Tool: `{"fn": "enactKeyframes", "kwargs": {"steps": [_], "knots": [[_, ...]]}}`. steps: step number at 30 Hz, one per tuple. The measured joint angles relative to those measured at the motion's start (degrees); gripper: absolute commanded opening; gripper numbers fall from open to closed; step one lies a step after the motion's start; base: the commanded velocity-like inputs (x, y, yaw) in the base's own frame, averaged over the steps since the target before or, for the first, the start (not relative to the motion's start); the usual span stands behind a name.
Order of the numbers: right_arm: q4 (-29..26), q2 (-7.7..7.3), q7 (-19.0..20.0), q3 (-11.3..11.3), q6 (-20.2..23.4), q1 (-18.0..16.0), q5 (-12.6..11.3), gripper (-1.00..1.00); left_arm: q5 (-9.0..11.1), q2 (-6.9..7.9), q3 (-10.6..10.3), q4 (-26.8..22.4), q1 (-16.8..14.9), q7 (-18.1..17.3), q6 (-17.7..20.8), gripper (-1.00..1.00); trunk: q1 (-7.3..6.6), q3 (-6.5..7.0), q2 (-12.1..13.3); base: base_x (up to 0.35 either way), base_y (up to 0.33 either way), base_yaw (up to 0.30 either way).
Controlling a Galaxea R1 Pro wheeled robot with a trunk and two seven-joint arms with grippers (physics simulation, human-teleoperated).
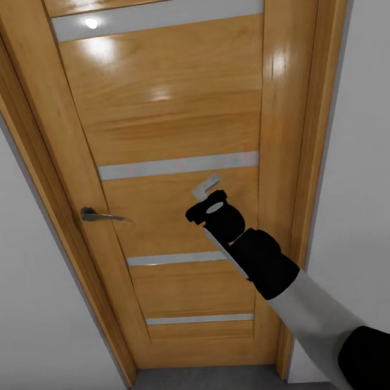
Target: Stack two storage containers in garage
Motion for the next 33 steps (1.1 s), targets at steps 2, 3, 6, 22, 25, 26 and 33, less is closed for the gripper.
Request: {"fn": "enactKeyframes", "kwargs": {"steps": [2, 3, 6, 22, 25, 26, 33], "knots": [[-0.17, 0.0, -0.05, 0.46, 0.02, -0.01, -0.01, 1.0, -0.02, -0.01, 0.0, 0.0, 0.0, 0.01, 0.0, 1.0, 0.0, 0.0, 0.0, 0.0, 0.0, 0.0], [-0.25, 0.0, -0.07, 0.61, 0.03, -0.02, -0.02, 1.0, -0.02, -0.03, 0.0, 0.0, 0.0, 0.01, 0.0, 1.0, 0.0, 0.0, 0.0, 0.0, 0.0, 0.0], [-0.32, 0.0, -0.09, 0.8, 0.04, -0.02, -0.06, 1.0, 0.02, -0.04, 0.0, 0.0, 0.0, 0.02, 0.0, 1.0, 0.0, 0.0, 0.0, 0.015, 0.0, 0.0], [0.54, 0.0, -0.01, 1.31, -4.0, 0.21, -0.17, 1.0, 0.08, 0.04, 0.0, 0.0, 0.0, 0.0, 0.0, 1.0, 0.0, 0.0, 0.0, 0.167, 0.0, 0.0], [0.71, 0.0, -0.03, 4.06, -7.22, 0.23, -0.24, 1.0, 0.06, 0.04, 0.0, 0.0, 0.0, 0.0, 0.0, 1.0, 0.0, 0.0, 0.0, 0.007, 0.0, 0.0], [0.76, 0.0, -0.05, 5.29, -8.3, 0.24, -0.33, 1.0, 0.06, 0.04, 0.0, 0.0, 0.0, 0.01, 0.0, 1.0, 0.0, 0.0, 0.0, 0.004, 0.0, 0.0], [1.16, 0.0, 0.0, 9.36, -10.62, 1.2, -2.56, 1.0, 0.06, 0.04, 0.0, 0.0, 0.0, -0.01, 0.0, 1.0, 0.0, 0.0, 0.0, 0.001, 0.0, 0.0]]}}
